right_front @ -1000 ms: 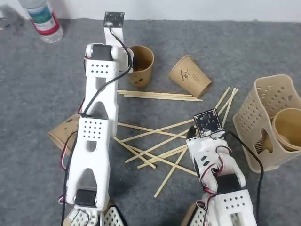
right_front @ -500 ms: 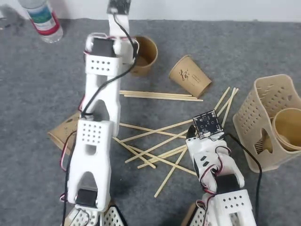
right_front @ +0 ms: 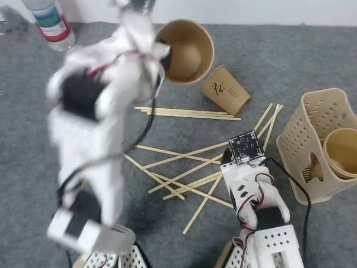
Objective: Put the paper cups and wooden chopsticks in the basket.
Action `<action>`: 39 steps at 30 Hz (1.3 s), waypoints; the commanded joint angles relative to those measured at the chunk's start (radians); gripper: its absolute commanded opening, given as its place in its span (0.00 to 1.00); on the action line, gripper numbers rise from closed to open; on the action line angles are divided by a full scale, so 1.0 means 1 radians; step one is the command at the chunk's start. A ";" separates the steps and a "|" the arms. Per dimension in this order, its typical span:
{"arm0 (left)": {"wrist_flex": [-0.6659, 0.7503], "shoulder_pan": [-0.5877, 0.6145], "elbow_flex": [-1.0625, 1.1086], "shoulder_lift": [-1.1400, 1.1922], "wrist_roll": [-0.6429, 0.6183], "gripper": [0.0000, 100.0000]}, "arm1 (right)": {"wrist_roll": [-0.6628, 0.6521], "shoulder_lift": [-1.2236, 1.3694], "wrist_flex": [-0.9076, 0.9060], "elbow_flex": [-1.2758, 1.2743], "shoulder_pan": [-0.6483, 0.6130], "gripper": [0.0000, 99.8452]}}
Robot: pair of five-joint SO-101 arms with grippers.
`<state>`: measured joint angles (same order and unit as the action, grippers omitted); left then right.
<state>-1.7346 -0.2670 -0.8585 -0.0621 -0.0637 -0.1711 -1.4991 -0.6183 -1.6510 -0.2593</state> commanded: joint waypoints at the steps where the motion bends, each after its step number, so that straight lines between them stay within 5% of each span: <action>1: -0.023 -0.014 0.062 -0.176 0.009 0.01 | -0.015 -0.013 -0.022 0.003 -0.004 0.22; 6: -0.023 -0.060 0.097 -0.238 0.009 0.01 | -0.017 -0.064 -0.111 0.011 -0.004 0.00; 13: 0.000 -0.333 0.104 -0.235 0.126 0.01 | -0.106 -0.291 -0.340 -0.020 -0.039 0.01; 24: 0.098 -0.588 0.042 -0.235 0.318 0.01 | -0.163 -0.259 -0.305 -0.035 -0.061 0.01; 35: 0.061 -0.423 0.050 -0.238 0.333 0.01 | -0.157 -0.259 -0.326 0.021 -0.061 0.01; 39: 0.068 -0.365 0.041 -0.244 0.265 0.01 | -0.155 -0.259 -0.539 0.242 -0.059 0.01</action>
<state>-1.6655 -0.6751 -0.7956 -0.2816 0.2478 -0.3214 -1.7645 -1.0296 -1.5896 -0.3084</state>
